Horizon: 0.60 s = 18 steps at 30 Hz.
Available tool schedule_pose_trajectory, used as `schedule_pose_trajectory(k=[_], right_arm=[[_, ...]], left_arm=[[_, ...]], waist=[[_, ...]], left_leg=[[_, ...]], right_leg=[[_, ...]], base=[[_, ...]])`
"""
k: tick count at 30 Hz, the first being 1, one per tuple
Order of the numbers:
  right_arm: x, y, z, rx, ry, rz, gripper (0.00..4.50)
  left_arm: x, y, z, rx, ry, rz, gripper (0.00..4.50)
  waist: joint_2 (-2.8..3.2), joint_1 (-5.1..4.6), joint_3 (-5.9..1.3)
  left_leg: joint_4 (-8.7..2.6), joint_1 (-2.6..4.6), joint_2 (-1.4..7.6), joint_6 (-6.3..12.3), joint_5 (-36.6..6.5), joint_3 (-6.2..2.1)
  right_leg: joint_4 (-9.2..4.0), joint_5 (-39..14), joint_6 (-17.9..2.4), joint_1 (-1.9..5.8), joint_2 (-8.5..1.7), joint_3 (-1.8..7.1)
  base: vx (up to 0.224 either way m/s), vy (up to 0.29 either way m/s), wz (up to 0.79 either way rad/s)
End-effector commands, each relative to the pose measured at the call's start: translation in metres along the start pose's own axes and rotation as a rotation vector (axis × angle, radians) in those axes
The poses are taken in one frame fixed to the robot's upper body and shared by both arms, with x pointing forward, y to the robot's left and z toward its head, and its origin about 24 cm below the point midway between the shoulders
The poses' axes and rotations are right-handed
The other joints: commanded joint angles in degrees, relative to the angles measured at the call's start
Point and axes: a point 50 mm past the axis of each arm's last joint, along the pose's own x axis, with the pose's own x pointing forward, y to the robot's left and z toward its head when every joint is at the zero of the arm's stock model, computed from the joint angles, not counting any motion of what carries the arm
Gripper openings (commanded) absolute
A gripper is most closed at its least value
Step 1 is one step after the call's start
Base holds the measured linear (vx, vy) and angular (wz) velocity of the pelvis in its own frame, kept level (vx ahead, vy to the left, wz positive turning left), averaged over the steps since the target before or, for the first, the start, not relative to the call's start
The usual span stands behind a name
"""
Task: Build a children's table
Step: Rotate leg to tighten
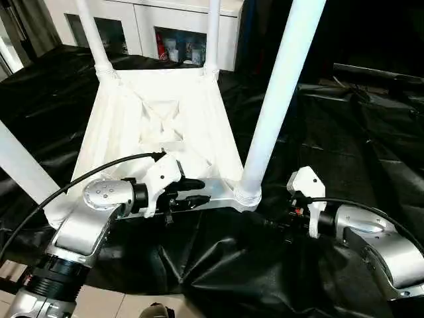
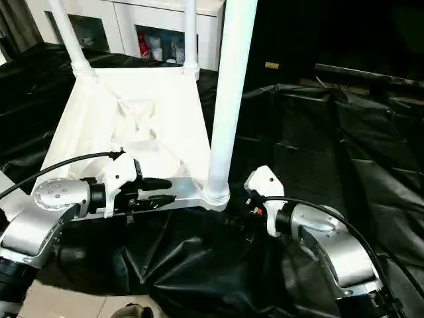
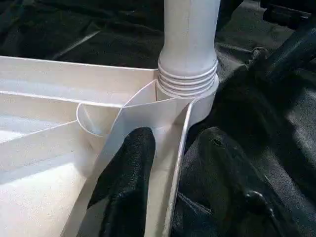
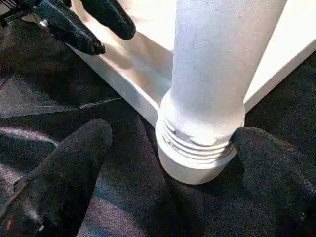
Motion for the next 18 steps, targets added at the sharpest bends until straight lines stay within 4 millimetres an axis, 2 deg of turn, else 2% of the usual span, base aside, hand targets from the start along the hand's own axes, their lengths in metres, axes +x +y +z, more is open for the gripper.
schedule_pose_trajectory(k=[1, 18], right_arm=[[0.0001, 0.0031, 0.0073, -0.034, -0.018, 0.017, 4.5], [0.0001, 0.0031, 0.0073, -0.034, -0.018, 0.017, 4.5]], left_arm=[[-0.0001, -0.0018, 0.0002, 0.001, 0.006, -0.011, 1.72], [-0.0001, -0.0018, 0.0002, 0.001, 0.006, -0.011, 1.72]], waist=[[0.14, 0.1, -4.29], [0.08, 0.07, -4.28]], left_leg=[[-4.13, 0.74, 1.71, 1.04, -19.28, -0.87], [-4.14, 0.67, 1.69, 1.04, -19.21, -0.87]], right_leg=[[-5.42, -28.21, -6.17, 2.42, -3.31, 2.35], [-5.37, -28.13, -6.17, 2.48, -3.29, 2.35]], base=[[0.0, 0.0, 0.0], [0.0, 0.0, 0.0]])
